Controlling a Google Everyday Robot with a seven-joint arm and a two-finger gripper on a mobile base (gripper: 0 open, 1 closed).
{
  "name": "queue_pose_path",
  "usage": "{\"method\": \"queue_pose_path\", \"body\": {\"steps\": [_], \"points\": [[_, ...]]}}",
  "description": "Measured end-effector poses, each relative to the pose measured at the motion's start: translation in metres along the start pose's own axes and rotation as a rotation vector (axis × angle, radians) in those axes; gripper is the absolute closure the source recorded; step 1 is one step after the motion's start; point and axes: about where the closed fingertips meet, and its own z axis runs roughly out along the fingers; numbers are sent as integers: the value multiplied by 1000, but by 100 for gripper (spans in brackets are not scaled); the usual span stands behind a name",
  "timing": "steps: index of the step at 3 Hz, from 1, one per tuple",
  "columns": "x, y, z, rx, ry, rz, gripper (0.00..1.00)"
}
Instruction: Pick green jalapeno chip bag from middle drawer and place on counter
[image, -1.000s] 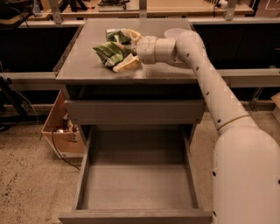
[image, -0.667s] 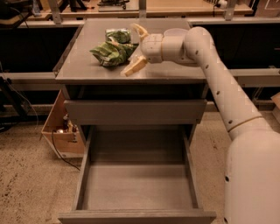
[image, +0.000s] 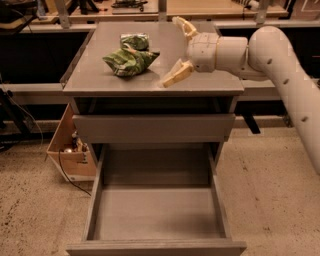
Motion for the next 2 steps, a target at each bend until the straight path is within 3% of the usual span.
{"method": "queue_pose_path", "body": {"steps": [1, 2], "points": [[-58, 8, -27, 125, -41, -69, 0], [-54, 19, -52, 219, -6, -59, 0]]}}
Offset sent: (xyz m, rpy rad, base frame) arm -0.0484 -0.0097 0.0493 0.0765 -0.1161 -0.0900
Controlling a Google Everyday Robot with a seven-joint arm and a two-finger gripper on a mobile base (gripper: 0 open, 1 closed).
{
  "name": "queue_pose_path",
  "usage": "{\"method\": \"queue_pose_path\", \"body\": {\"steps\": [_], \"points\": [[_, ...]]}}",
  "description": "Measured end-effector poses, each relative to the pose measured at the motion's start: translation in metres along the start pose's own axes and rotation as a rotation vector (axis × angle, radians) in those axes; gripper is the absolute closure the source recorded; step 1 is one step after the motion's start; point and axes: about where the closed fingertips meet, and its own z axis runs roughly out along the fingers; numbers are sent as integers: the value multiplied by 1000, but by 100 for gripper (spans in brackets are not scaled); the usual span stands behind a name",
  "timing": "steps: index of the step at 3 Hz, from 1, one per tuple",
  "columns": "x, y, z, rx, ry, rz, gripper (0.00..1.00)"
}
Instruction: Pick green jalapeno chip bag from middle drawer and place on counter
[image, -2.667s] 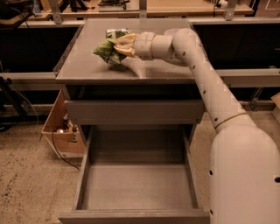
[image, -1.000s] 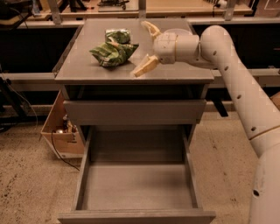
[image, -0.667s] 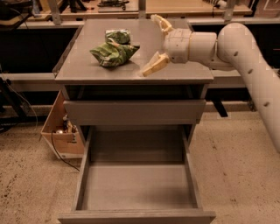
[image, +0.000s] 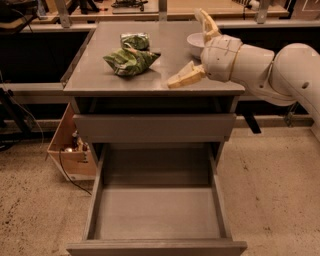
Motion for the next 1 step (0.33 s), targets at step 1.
{"method": "queue_pose_path", "body": {"steps": [1], "points": [[0, 0, 0, 1, 1, 0, 0]]}}
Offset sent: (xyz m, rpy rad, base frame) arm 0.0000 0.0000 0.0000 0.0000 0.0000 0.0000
